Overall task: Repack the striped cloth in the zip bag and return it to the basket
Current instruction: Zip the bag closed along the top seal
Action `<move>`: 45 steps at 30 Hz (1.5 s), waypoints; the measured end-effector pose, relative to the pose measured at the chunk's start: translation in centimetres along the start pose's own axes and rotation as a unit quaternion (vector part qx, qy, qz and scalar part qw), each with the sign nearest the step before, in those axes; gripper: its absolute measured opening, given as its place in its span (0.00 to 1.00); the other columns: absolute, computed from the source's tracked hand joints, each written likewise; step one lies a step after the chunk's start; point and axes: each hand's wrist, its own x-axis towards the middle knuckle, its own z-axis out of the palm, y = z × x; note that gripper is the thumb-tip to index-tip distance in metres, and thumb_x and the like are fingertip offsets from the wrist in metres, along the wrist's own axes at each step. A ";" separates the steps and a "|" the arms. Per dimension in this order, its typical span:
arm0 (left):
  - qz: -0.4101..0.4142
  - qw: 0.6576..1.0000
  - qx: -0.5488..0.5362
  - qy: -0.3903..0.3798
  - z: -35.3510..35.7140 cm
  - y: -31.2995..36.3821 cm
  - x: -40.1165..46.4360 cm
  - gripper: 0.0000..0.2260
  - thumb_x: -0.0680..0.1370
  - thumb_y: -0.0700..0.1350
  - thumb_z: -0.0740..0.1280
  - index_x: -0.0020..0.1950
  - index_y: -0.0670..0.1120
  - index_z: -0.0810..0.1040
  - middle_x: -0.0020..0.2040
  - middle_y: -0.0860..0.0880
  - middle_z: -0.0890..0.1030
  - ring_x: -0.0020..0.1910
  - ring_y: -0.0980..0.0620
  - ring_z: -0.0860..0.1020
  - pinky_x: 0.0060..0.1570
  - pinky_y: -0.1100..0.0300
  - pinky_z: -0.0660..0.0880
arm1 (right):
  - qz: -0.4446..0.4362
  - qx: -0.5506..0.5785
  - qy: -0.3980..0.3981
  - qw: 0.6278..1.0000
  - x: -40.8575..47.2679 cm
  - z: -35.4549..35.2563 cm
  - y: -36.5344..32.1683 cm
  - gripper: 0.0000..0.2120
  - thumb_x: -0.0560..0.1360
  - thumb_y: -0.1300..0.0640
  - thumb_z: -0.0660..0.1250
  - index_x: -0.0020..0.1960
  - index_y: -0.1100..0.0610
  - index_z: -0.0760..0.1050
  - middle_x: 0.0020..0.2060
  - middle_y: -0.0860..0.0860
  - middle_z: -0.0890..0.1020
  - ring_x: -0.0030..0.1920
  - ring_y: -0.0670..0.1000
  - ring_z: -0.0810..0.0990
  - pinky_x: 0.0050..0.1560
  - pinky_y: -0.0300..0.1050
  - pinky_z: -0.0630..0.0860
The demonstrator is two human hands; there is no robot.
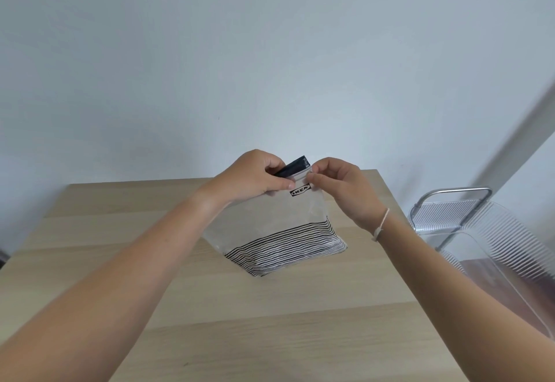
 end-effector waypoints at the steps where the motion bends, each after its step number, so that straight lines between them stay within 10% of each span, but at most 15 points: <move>1: -0.001 1.000 0.001 -0.001 0.0 0.0 0.0 0.05 0.69 0.46 0.73 0.39 0.45 0.81 0.33 0.47 0.78 0.29 0.58 0.75 0.31 0.73 0.71 | -0.002 -0.002 0.000 1.000 0.0 0.0 0.0 0.08 0.71 0.64 0.67 0.36 0.54 0.75 0.27 0.44 0.81 0.32 0.43 0.76 0.38 0.30 0.72; 13: 0.033 0.998 0.060 -0.002 0.2 -0.1 -0.1 0.12 0.71 0.44 0.71 0.33 0.43 0.71 0.28 0.53 0.65 0.26 0.57 0.62 0.25 0.68 0.59 | -0.009 0.008 -0.006 1.000 -0.1 0.2 -0.3 0.08 0.71 0.68 0.67 0.36 0.57 0.76 0.27 0.44 0.80 0.30 0.42 0.75 0.37 0.31 0.72; 20: 0.000 0.997 -0.060 -0.037 0.1 -0.3 -0.3 0.07 0.71 0.47 0.71 0.44 0.45 0.82 0.39 0.50 0.83 0.39 0.57 0.80 0.46 0.61 0.77 | -0.005 0.005 -0.009 1.000 -0.3 0.1 -0.1 0.08 0.71 0.65 0.68 0.36 0.53 0.77 0.28 0.43 0.82 0.32 0.42 0.76 0.39 0.32 0.74; 26: 0.013 0.999 -0.035 0.000 0.4 0.1 -0.3 0.06 0.72 0.45 0.71 0.43 0.43 0.83 0.38 0.46 0.83 0.33 0.59 0.79 0.38 0.67 0.78 | -0.010 -0.007 0.024 1.000 -0.5 -0.1 0.0 0.07 0.71 0.63 0.68 0.37 0.53 0.78 0.27 0.42 0.81 0.30 0.42 0.76 0.38 0.30 0.73; 35: 0.031 0.999 0.017 0.018 0.6 0.4 -0.3 0.12 0.71 0.49 0.70 0.41 0.39 0.79 0.36 0.39 0.78 0.33 0.52 0.76 0.41 0.48 0.78 | -0.023 -0.028 0.028 0.999 -0.6 0.1 -0.1 0.06 0.72 0.62 0.68 0.37 0.54 0.78 0.31 0.49 0.79 0.32 0.45 0.76 0.38 0.35 0.74; 45: 0.064 0.997 0.036 0.035 1.0 1.0 -0.9 0.12 0.72 0.41 0.69 0.33 0.36 0.72 0.28 0.49 0.66 0.28 0.56 0.62 0.27 0.66 0.58 | -0.016 -0.031 0.036 0.999 -0.8 0.5 -0.1 0.07 0.71 0.63 0.68 0.35 0.54 0.76 0.30 0.52 0.77 0.30 0.48 0.72 0.37 0.41 0.71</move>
